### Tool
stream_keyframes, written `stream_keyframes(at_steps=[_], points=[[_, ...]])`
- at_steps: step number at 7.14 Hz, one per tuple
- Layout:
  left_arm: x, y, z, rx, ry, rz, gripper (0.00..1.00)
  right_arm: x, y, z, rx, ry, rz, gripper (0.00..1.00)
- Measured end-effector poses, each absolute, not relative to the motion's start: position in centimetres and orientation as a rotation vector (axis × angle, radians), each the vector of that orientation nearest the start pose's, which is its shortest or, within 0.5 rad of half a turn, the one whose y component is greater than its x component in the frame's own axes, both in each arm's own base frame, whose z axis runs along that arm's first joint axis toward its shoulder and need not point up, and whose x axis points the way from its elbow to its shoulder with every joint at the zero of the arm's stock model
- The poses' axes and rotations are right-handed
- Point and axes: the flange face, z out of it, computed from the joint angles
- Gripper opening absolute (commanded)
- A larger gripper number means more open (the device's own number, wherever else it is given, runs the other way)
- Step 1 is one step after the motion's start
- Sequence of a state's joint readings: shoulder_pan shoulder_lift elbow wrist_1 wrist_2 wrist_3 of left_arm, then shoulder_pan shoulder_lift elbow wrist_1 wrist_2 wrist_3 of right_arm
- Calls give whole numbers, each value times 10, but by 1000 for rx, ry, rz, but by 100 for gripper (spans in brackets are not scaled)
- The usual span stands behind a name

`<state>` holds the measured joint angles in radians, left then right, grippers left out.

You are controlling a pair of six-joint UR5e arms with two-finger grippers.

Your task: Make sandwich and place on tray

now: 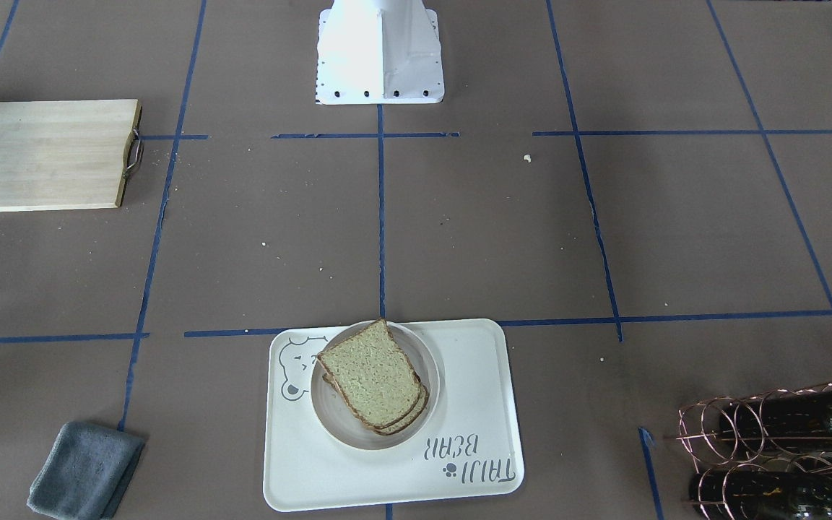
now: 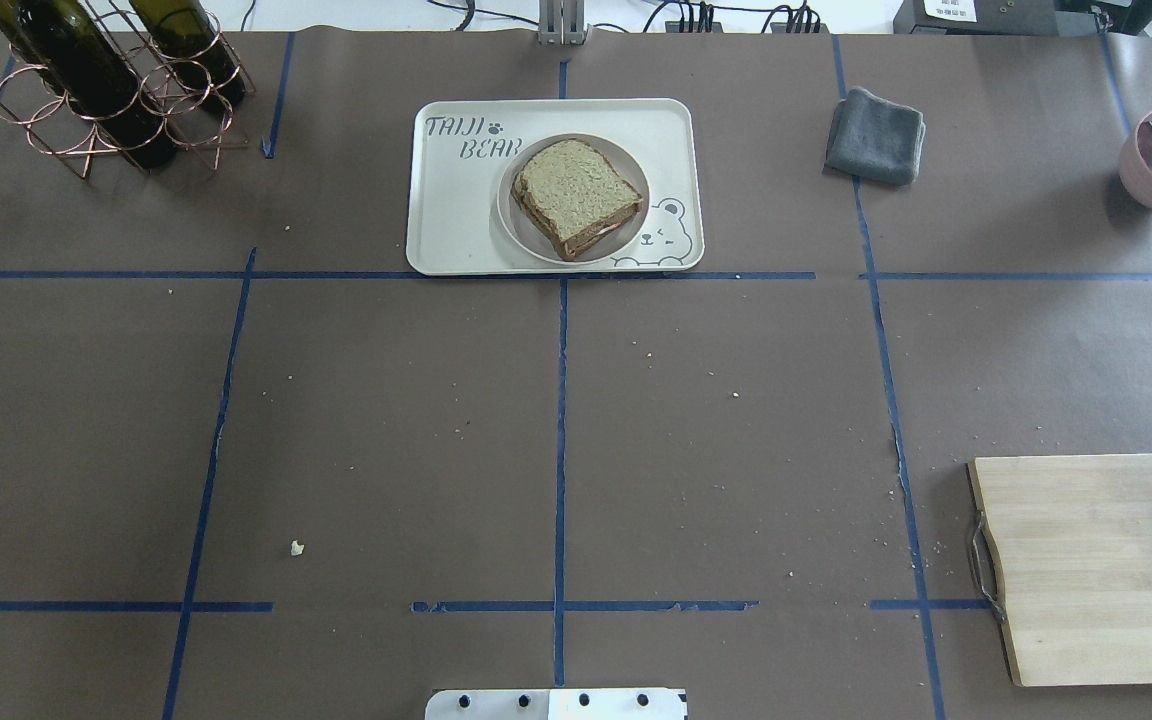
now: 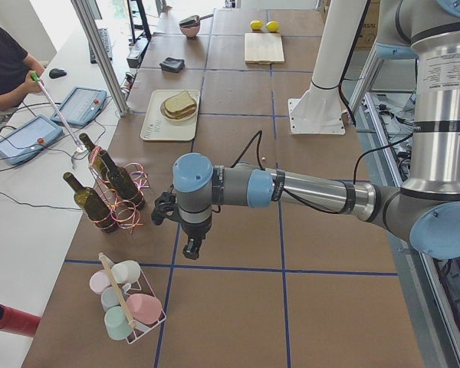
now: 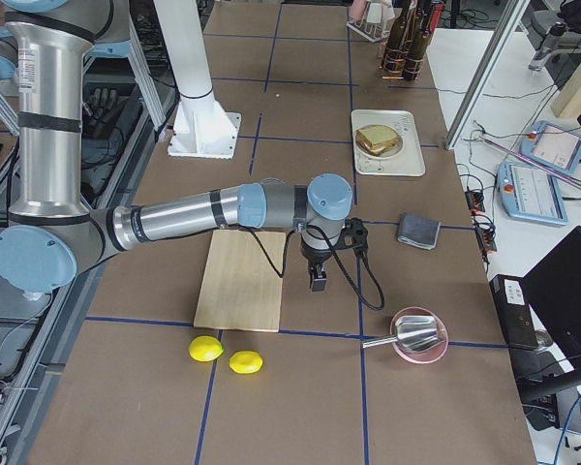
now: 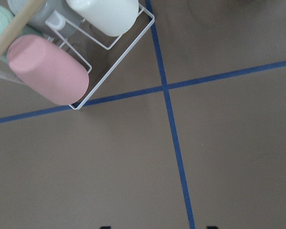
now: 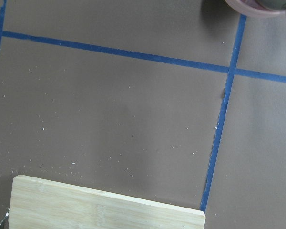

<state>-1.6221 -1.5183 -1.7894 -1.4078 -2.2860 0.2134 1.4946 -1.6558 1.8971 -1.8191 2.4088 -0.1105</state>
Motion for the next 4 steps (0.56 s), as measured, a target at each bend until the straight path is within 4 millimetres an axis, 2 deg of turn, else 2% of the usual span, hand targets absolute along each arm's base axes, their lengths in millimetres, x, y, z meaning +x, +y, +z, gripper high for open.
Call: stream_keyframes(at_steps=[4], points=[[-84, -455, 606, 85, 796, 145, 100, 27, -442, 576, -23, -824, -164, 100]])
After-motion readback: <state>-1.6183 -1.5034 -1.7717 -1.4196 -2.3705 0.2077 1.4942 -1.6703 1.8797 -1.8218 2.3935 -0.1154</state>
